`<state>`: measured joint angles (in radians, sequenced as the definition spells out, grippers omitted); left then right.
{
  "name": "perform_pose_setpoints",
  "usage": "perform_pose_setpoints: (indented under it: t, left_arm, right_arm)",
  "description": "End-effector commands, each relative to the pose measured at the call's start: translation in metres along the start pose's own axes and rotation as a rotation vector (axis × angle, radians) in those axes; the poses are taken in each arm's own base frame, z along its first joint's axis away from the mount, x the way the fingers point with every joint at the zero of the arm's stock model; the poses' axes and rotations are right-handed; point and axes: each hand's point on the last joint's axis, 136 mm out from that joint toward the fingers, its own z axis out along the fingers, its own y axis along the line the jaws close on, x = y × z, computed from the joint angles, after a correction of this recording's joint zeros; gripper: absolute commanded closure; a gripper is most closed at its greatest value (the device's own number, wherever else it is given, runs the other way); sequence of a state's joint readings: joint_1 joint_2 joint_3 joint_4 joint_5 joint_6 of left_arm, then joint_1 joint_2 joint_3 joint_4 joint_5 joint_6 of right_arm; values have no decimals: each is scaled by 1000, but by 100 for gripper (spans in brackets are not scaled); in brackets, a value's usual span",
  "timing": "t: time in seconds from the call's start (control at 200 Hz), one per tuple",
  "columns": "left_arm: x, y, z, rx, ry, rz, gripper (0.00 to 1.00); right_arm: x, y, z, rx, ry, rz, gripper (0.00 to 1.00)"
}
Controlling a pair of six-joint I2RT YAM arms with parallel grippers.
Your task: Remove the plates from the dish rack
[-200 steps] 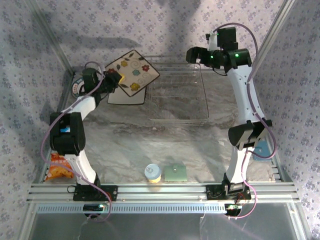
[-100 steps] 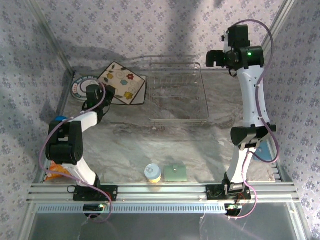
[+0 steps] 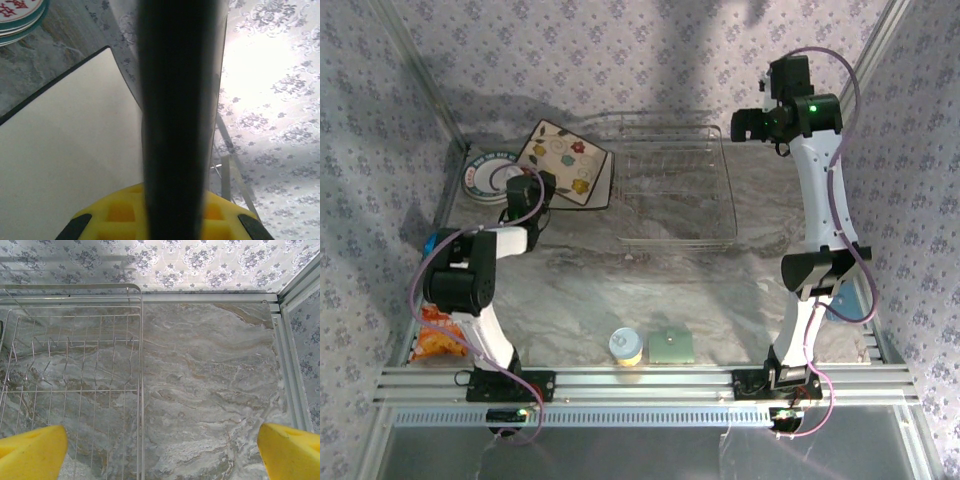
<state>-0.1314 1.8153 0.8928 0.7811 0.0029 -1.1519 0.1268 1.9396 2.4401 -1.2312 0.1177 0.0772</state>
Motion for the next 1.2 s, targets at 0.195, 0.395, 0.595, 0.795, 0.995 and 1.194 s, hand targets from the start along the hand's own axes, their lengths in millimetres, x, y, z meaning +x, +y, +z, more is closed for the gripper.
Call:
perform_pose_setpoints:
  t: [0.195, 0.395, 0.595, 0.795, 0.995, 1.194]
  left_arm:
    - [-30, -75, -7, 285, -181, -42, 100]
    - [-25, -66, -6, 268, -200, -49, 100]
    - [-20, -57, -3, 252, -213, -58, 100]
    - [-14, -50, -1, 242, -224, -78, 100]
    - [-7, -44, 0, 237, -239, -97, 100]
    - [-3, -41, 2, 238, -254, -116, 100]
  right_arm:
    - [3, -2, -9, 7, -5, -25, 1]
    - [3, 0, -8, 1, -5, -24, 1]
    - [4, 0, -7, 1, -2, -27, 1]
    - [5, 2, -8, -1, -1, -29, 1]
    - [6, 2, -7, -1, 4, -33, 1]
    - [7, 3, -6, -3, 8, -35, 1]
